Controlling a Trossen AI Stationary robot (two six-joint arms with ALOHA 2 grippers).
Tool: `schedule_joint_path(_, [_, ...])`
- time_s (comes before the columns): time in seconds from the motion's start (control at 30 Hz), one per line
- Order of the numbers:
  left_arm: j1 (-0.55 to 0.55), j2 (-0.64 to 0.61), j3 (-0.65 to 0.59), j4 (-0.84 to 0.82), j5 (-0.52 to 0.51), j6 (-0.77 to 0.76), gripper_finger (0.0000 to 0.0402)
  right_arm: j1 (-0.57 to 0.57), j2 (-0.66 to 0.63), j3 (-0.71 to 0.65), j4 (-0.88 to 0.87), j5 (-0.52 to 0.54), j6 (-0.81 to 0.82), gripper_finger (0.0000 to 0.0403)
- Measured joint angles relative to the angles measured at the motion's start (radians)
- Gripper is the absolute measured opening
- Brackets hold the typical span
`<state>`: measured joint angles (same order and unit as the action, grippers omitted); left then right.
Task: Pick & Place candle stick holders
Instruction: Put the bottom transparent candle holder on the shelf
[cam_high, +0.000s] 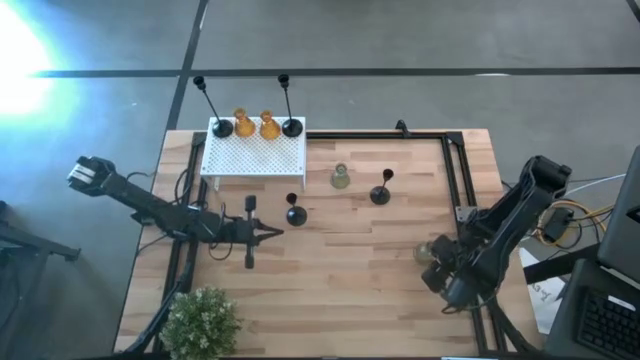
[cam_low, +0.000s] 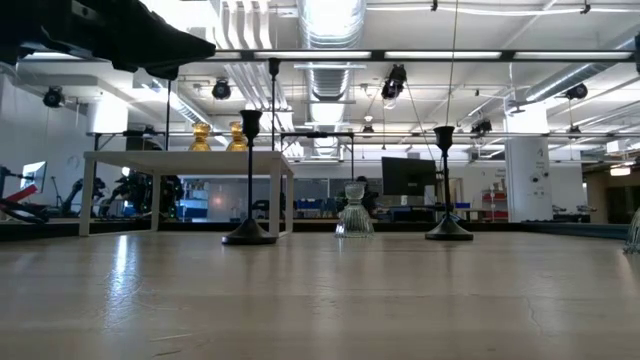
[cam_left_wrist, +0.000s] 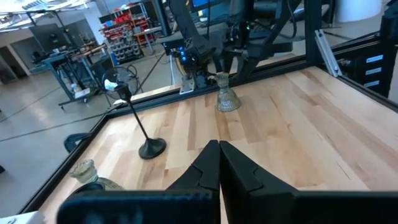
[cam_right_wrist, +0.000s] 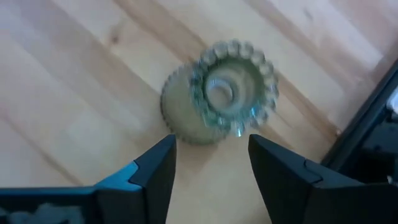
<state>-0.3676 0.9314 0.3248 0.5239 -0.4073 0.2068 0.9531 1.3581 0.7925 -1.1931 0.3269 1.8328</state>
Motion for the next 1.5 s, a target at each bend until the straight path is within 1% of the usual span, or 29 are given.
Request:
schedule_joint_path(0.13, [0.0, 0.0, 0.0, 0.0, 0.002, -0.003, 0.0008, -0.002, 0.041, 0.0, 0.004, 0.06, 0.031, 0.0211])
schedule_joint_path(0.37, [0.0, 0.0, 0.0, 0.0, 0.002, -0.004, 0.0003, -0.002, 0.087, -0.017, 0.005, 0.096, 0.125, 0.0232])
schedule_joint_path(0.5, [0.0, 0.0, 0.0, 0.0, 0.002, -0.005, 0.0006, -0.002, 0.109, -0.019, 0.008, 0.11, 0.155, 0.024])
schedule_joint_path(0.73, [0.0, 0.0, 0.001, 0.001, 0.003, -0.005, 0.0005, -0.002, 0.141, -0.026, 0.022, 0.198, 0.214, 0.0243])
schedule_joint_path(1.1, [0.0, 0.0, 0.002, 0.001, 0.007, -0.005, 0.0009, -0.002, 0.195, -0.058, 0.051, 0.205, 0.316, 0.0213])
schedule_joint_path(1.23, [0.0, 0.0, 0.002, 0.001, 0.007, -0.005, 0.0006, -0.002, 0.216, -0.061, 0.053, 0.255, 0.337, 0.0184])
schedule_joint_path(1.37, [0.0, 0.0, 0.002, 0.001, 0.007, -0.005, 0.0009, -0.003, 0.21, -0.062, 0.056, 0.331, 0.342, 0.0141])
schedule_joint_path(1.43, [0.0, 0.0, 0.002, 0.001, 0.007, -0.005, 0.001, -0.003, 0.202, -0.062, 0.054, 0.341, 0.339, 0.0123])
schedule_joint_path(1.5, [0.0, 0.0, 0.002, 0.001, 0.007, -0.005, 0.001, -0.003, 0.196, -0.062, 0.051, 0.346, 0.333, 0.0121])
